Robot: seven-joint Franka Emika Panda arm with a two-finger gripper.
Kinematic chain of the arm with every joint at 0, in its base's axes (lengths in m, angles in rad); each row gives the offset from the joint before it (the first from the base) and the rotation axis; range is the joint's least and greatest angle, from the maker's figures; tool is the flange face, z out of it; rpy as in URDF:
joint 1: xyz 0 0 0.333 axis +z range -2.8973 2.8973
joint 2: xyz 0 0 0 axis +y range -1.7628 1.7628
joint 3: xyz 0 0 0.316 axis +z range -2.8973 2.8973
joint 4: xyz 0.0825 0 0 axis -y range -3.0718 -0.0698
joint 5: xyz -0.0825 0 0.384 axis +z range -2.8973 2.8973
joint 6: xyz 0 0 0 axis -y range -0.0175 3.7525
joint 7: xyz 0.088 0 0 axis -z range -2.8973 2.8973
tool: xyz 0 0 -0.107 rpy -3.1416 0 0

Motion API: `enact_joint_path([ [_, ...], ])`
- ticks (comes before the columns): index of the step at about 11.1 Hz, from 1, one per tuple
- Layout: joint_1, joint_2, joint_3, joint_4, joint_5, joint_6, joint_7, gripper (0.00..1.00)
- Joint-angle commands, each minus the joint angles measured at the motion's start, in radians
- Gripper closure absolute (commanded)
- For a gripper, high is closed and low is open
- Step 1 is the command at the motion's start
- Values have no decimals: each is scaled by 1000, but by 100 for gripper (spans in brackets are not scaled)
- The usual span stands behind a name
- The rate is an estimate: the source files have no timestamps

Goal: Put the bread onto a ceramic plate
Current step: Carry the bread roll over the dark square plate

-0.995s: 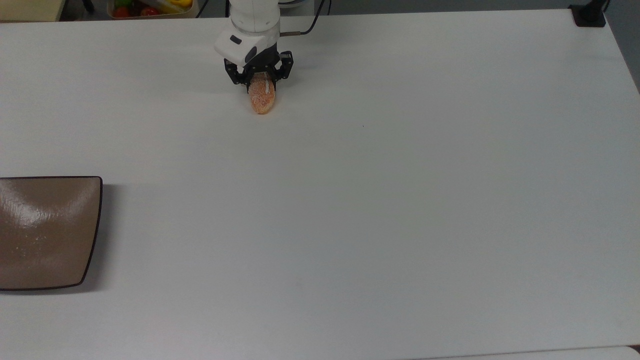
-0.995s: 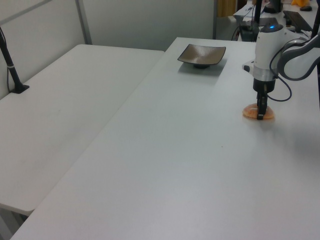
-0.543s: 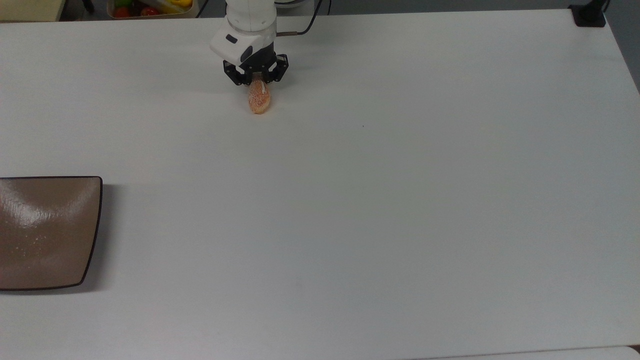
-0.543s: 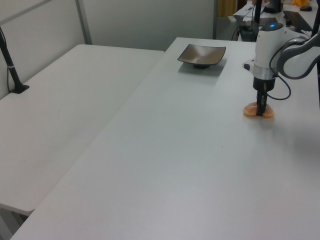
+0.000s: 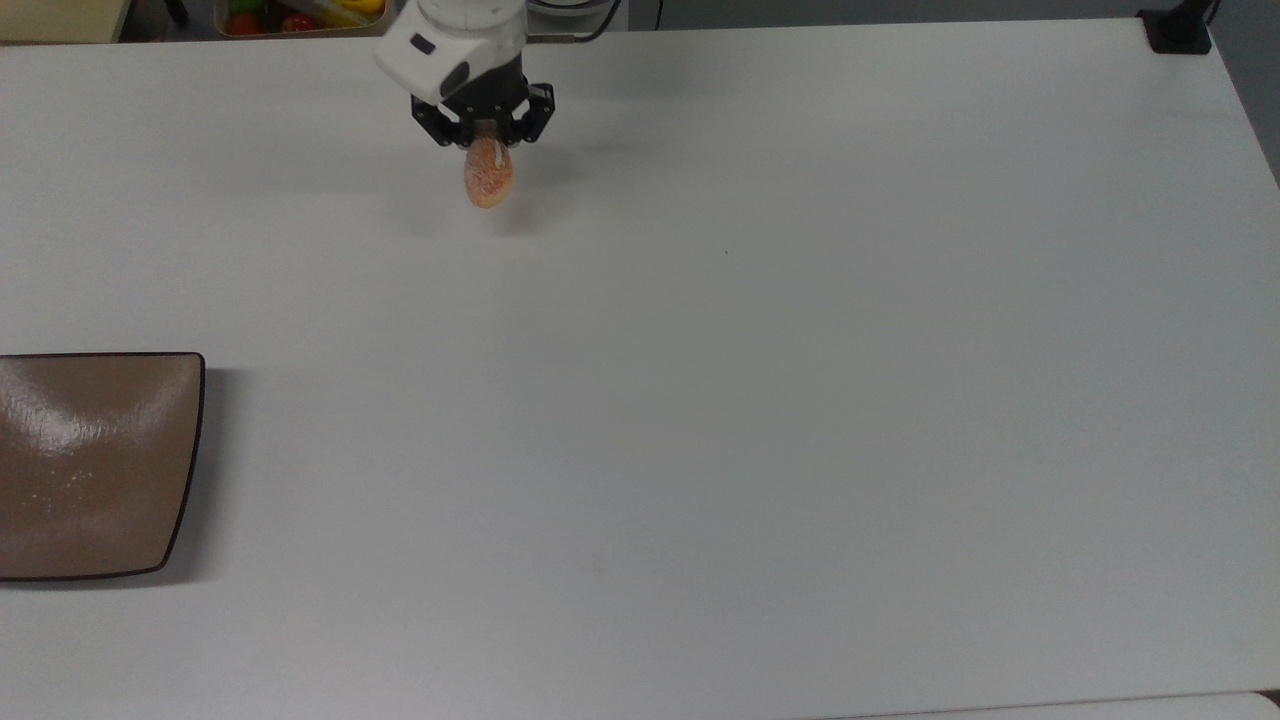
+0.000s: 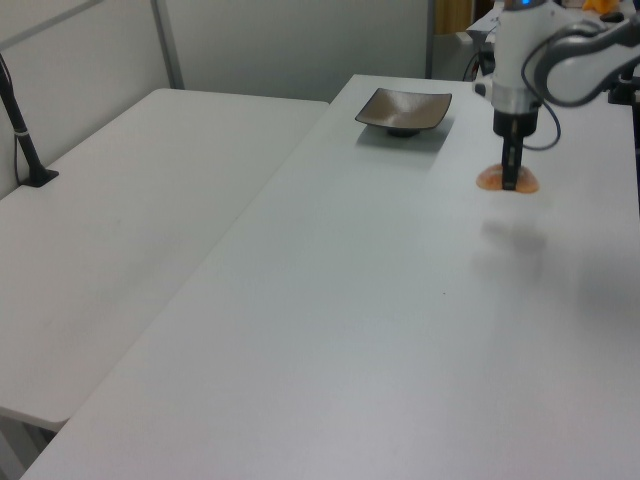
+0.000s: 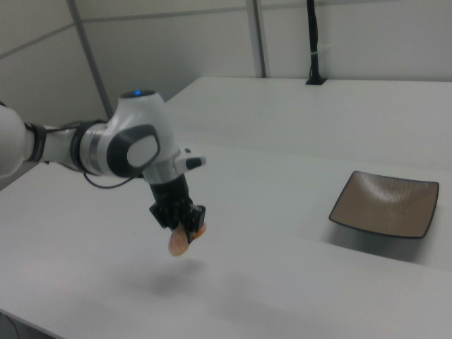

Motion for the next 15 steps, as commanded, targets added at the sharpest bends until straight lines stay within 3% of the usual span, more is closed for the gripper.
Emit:
enact_joint_path([
  [1,-42,3,-10,186,64,-181,-37,99],
  [3,-117,16,-10,298,136,-277,-156,99],
  [6,-220,82,-7,404,164,-313,-419,95],
  [11,-348,326,0,671,225,-301,-827,93],
  [13,-374,412,2,752,233,-212,-862,93],
  [15,-386,487,0,760,259,9,-865,93],
])
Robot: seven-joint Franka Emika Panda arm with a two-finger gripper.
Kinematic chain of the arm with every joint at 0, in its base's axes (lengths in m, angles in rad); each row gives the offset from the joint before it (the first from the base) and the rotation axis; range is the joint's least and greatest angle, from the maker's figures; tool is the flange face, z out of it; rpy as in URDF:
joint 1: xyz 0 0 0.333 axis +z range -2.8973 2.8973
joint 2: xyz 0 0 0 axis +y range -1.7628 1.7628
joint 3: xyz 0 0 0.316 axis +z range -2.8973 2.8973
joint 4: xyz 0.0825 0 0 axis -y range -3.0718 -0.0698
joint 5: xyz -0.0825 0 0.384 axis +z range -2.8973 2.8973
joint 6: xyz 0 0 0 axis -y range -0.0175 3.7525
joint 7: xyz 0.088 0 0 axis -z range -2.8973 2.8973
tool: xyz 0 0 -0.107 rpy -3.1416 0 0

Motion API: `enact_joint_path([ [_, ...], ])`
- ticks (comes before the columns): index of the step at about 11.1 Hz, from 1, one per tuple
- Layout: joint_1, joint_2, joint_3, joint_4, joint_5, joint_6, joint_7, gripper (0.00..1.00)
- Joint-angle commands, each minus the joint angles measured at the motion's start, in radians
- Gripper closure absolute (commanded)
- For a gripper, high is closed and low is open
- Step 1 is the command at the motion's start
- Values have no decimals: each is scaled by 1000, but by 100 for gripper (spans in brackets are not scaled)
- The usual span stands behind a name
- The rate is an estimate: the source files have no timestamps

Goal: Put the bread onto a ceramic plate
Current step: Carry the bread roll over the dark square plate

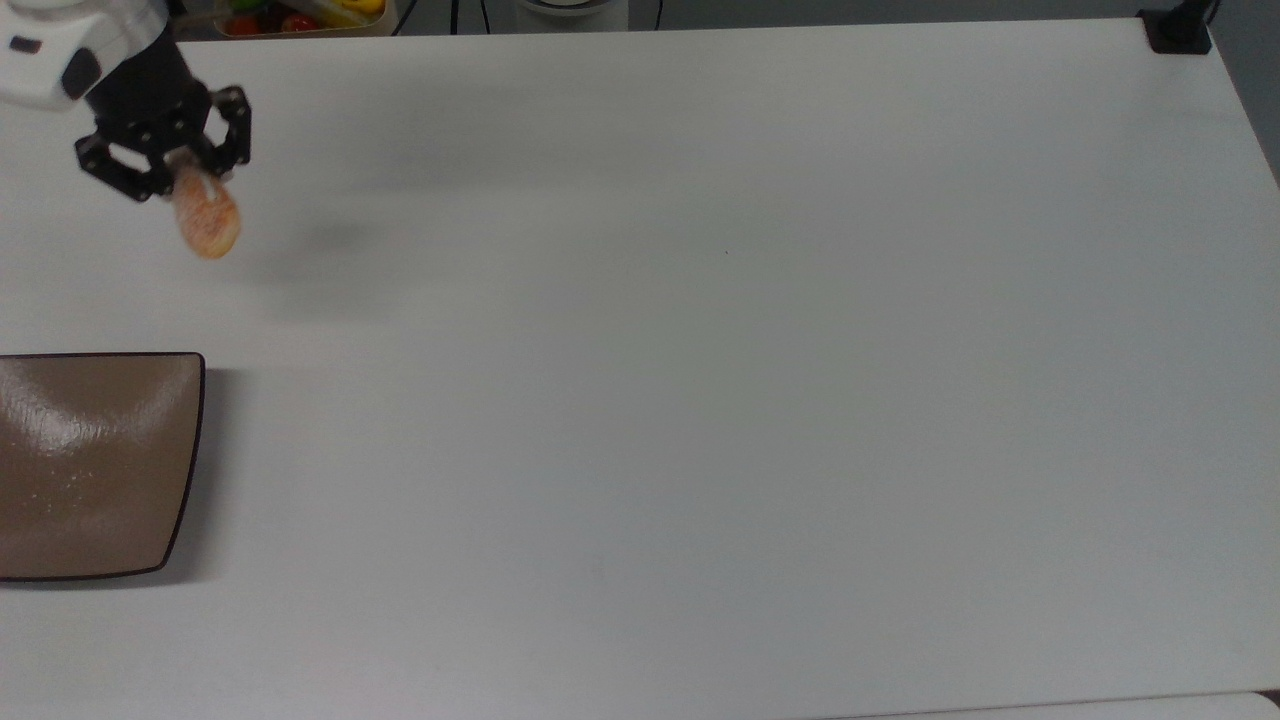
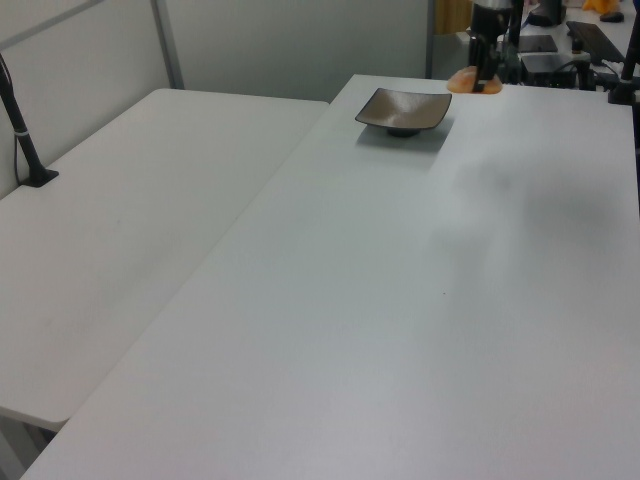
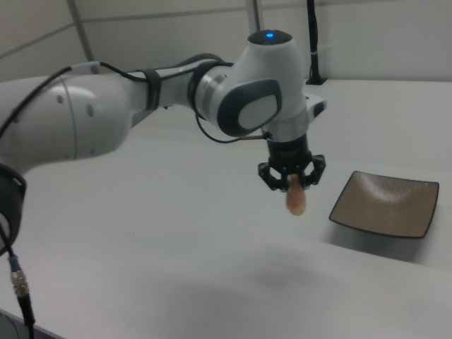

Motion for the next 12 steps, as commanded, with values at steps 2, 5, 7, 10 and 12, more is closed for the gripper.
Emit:
enact_joint_path([
  [2,-21,172,9,66,52,389,-29,93],
  [5,-25,319,9,227,166,469,-23,92],
  [7,-25,382,9,244,194,613,-23,91],
  [10,-27,494,11,340,194,704,-22,86],
  [12,-33,515,11,344,194,746,-22,80],
])
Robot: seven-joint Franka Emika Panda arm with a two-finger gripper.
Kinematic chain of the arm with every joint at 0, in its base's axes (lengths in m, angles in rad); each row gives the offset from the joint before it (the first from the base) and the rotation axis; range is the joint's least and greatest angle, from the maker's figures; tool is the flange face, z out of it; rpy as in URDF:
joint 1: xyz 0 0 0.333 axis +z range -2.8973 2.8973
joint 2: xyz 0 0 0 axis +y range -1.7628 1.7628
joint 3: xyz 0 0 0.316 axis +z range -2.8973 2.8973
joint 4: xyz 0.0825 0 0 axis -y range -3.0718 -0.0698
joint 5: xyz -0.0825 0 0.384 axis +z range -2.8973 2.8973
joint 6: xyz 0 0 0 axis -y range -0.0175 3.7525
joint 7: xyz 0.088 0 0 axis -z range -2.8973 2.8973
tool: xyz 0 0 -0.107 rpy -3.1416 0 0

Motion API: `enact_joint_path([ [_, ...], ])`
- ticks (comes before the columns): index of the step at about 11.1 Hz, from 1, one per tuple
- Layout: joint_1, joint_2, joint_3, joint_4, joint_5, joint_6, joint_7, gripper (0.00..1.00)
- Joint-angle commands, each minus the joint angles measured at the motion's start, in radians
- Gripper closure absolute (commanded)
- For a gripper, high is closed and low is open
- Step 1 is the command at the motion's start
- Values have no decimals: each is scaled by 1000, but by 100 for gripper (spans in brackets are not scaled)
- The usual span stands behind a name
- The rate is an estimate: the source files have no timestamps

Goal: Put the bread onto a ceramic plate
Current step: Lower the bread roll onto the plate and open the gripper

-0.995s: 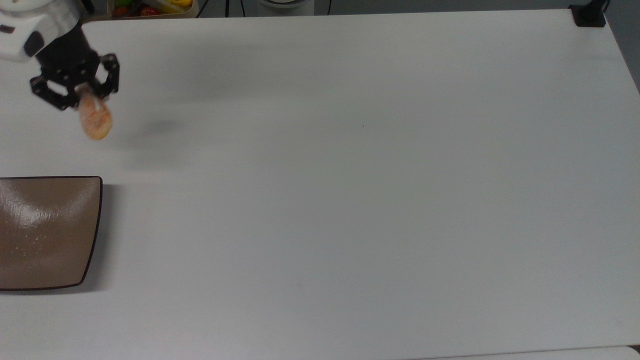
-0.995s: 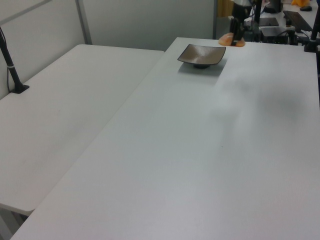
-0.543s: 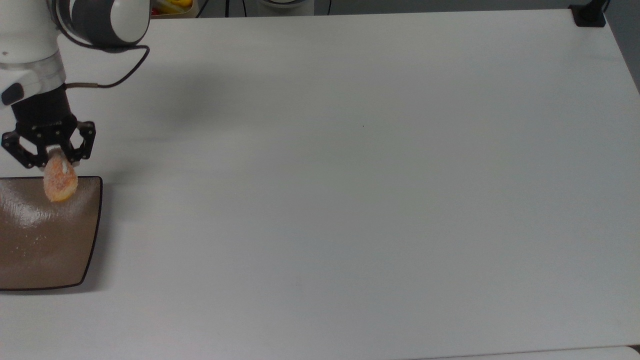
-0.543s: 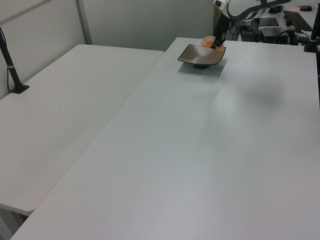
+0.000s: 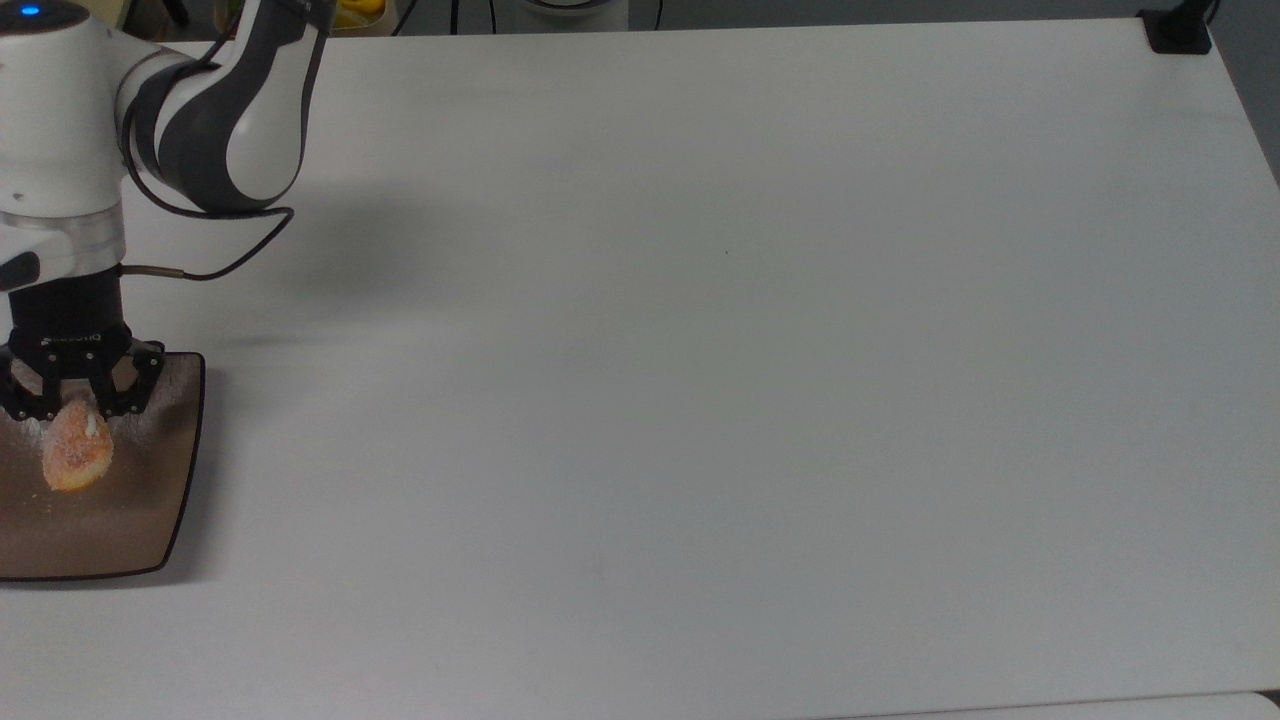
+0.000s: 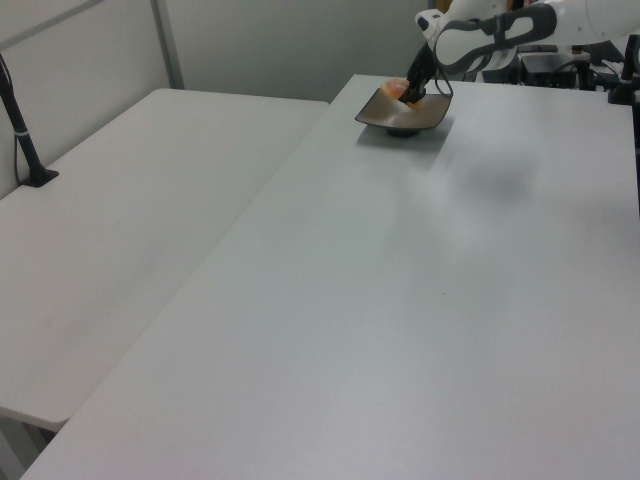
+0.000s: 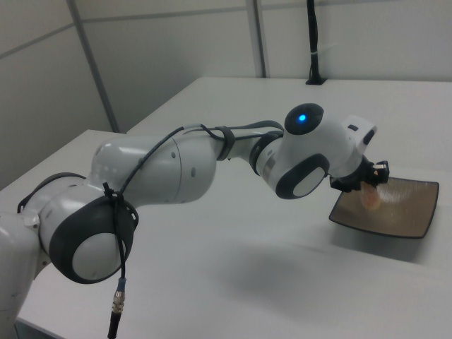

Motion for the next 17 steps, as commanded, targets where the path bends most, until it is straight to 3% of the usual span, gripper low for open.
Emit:
enact_joint_path([
  [1,-13,60,8,51,21,82,-15,77],
  [2,-13,66,8,50,21,87,-15,71],
  [4,-15,66,8,44,21,87,-14,47],
  [6,-13,65,8,40,21,90,0,14],
  [8,-12,53,8,24,21,90,24,0],
  [11,-7,-37,10,-51,23,95,55,0],
  [15,1,-275,10,-244,23,78,116,0],
  [16,1,-336,10,-286,23,49,145,0],
  [17,1,-418,10,-292,23,-83,200,0],
])
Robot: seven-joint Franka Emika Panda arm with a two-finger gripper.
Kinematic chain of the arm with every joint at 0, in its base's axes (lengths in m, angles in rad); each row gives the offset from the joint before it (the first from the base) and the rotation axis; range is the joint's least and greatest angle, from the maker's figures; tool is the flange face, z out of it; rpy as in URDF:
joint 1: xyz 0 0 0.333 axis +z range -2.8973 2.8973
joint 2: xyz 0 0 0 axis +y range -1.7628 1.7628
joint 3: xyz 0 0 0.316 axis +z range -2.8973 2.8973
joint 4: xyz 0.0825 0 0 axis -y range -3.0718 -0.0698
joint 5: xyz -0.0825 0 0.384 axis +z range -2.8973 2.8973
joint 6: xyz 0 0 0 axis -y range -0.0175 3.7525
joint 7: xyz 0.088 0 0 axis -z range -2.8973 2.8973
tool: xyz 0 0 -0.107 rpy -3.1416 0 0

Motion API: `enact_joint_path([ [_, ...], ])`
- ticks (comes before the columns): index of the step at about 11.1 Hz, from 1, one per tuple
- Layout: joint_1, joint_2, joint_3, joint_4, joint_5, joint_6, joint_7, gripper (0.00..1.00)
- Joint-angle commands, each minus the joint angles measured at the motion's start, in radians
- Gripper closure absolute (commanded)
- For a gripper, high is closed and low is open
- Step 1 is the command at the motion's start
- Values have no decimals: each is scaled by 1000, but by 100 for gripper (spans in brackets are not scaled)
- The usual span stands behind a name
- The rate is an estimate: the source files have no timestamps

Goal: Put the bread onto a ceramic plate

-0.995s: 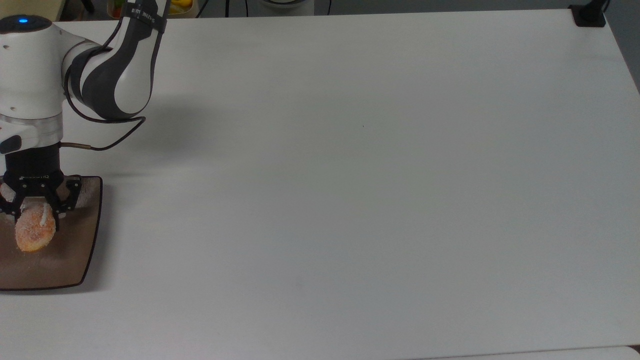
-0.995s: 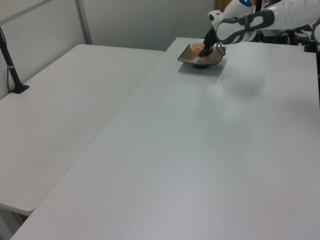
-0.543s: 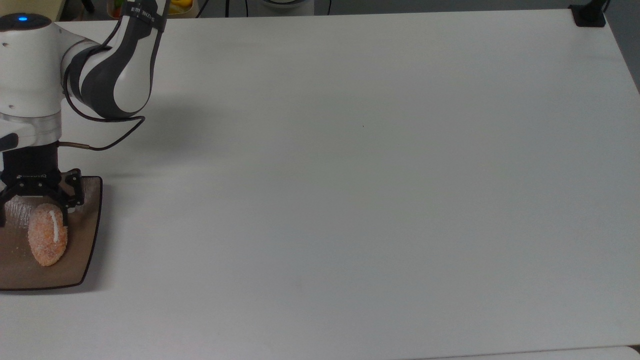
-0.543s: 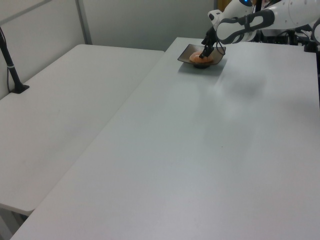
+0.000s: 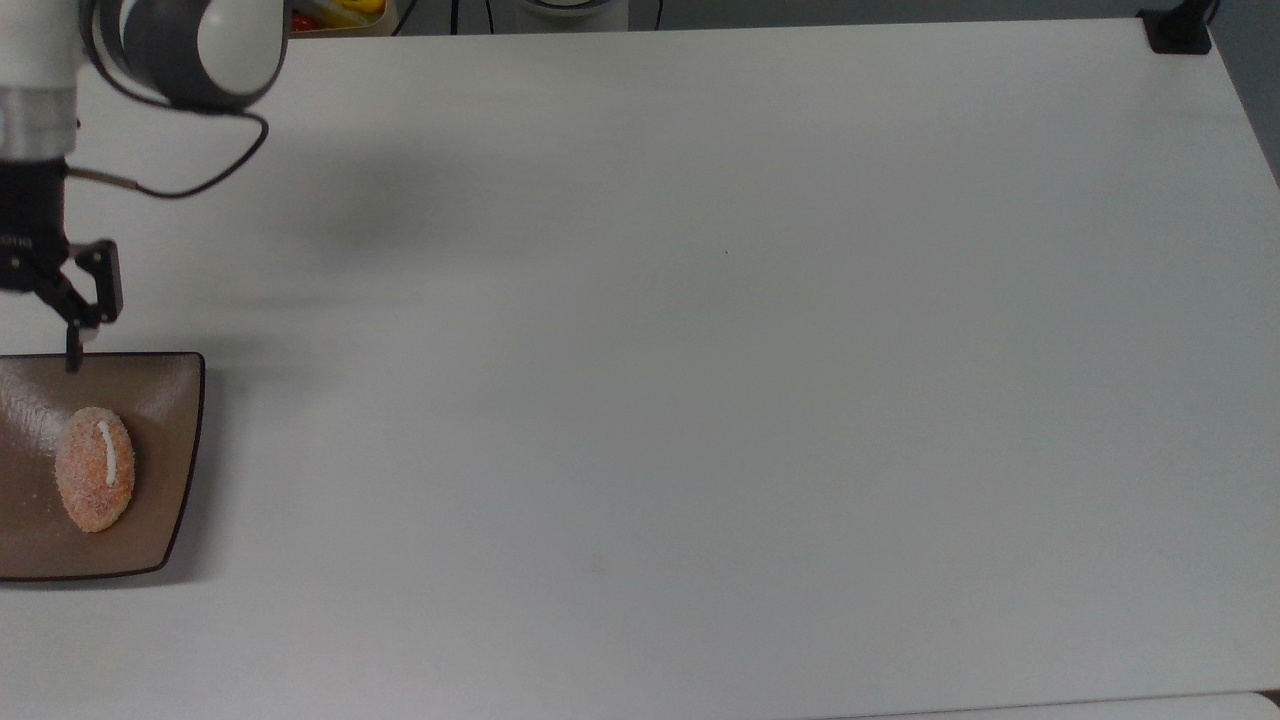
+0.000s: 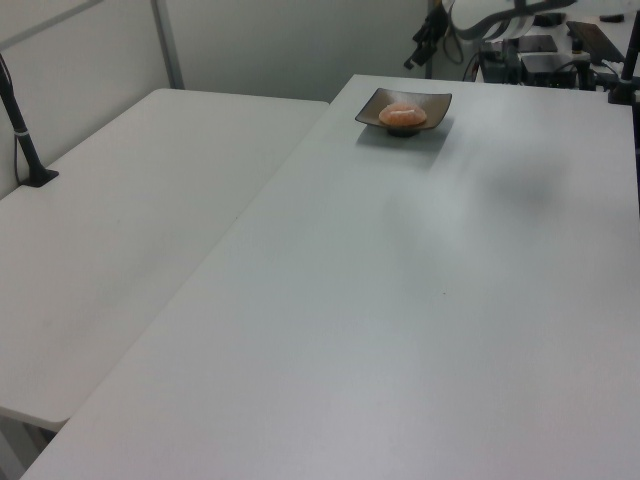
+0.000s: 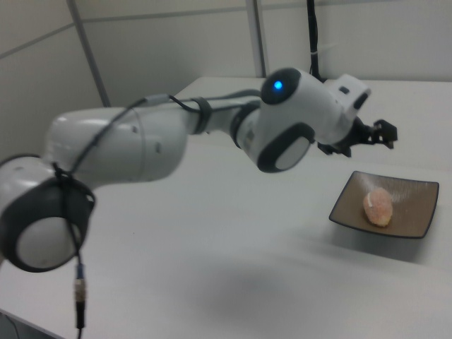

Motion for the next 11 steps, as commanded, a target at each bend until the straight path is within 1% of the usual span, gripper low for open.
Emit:
enact_joint_path([
  [1,7,-252,0,-134,21,-272,124,0],
  [2,9,-310,2,-140,21,-360,181,0],
  [4,14,-399,0,-133,14,-591,369,0],
  [7,56,-536,0,-140,-4,-892,627,0],
  [8,72,-566,0,-139,-15,-978,707,0],
  [9,93,-590,0,-139,-30,-1030,764,0],
  [10,134,-610,-1,-139,-59,-1073,804,0],
  [11,179,-628,-2,-142,-106,-1110,851,0],
])
